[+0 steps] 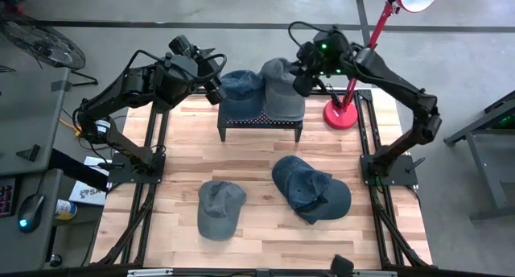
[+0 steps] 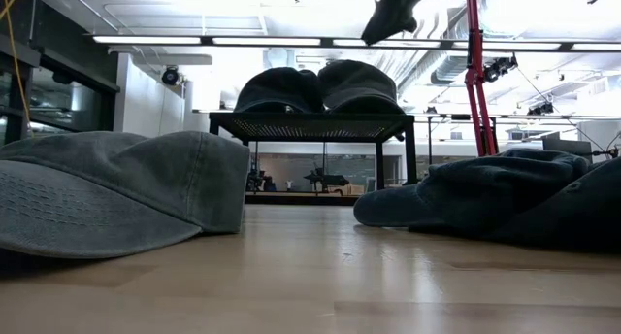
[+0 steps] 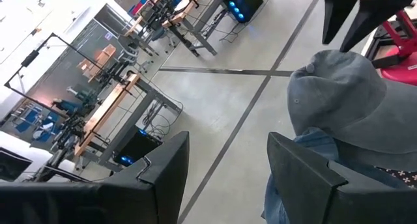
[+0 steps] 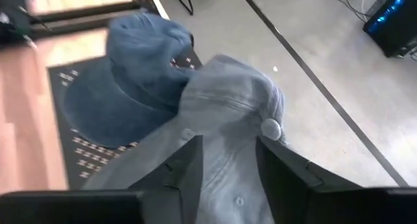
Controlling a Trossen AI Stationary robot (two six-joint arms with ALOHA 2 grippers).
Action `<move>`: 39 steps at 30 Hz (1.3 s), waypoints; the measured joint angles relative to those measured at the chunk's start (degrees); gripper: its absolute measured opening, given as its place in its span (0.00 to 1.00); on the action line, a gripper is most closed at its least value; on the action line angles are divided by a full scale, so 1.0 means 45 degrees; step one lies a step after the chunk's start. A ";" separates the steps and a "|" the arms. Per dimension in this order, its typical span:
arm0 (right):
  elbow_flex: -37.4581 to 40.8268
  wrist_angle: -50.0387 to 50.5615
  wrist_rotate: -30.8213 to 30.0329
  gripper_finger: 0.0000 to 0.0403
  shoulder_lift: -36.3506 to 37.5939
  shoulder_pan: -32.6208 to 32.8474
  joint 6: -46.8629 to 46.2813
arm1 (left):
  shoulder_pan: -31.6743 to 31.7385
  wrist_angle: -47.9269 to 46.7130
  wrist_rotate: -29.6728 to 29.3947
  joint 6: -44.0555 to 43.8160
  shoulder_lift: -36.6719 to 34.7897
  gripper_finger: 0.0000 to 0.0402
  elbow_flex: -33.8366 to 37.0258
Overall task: Pick & Place hat
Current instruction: Stack the top blue cap on the blue cap on the shelf
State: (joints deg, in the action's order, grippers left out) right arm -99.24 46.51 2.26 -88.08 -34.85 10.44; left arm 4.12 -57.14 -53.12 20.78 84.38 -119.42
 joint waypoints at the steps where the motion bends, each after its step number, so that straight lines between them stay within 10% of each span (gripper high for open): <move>1: 0.0000 0.0034 0.0114 0.37 0.0126 0.0000 -0.0028 | 0.0000 0.0000 0.0003 0.0000 0.0000 0.50 0.0000; 11: 0.0000 0.2821 0.1073 0.56 0.2112 0.0179 -0.0433 | 0.0000 -0.0665 0.1484 -0.1926 0.0000 0.50 0.0000; 23: 0.0000 0.6234 0.0758 0.51 0.4713 0.1681 -0.0978 | -0.0073 -0.3007 0.5549 -0.8489 0.1819 0.50 0.0005; 39: 0.0000 0.7136 0.0488 0.51 0.6694 0.2839 -0.2092 | -0.2540 -0.1338 0.7742 -1.1537 0.6276 0.50 0.0392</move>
State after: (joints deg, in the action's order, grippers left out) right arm -99.24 78.62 4.46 -57.96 -22.08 1.03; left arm -7.31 -63.17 -18.29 -31.14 112.62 -117.65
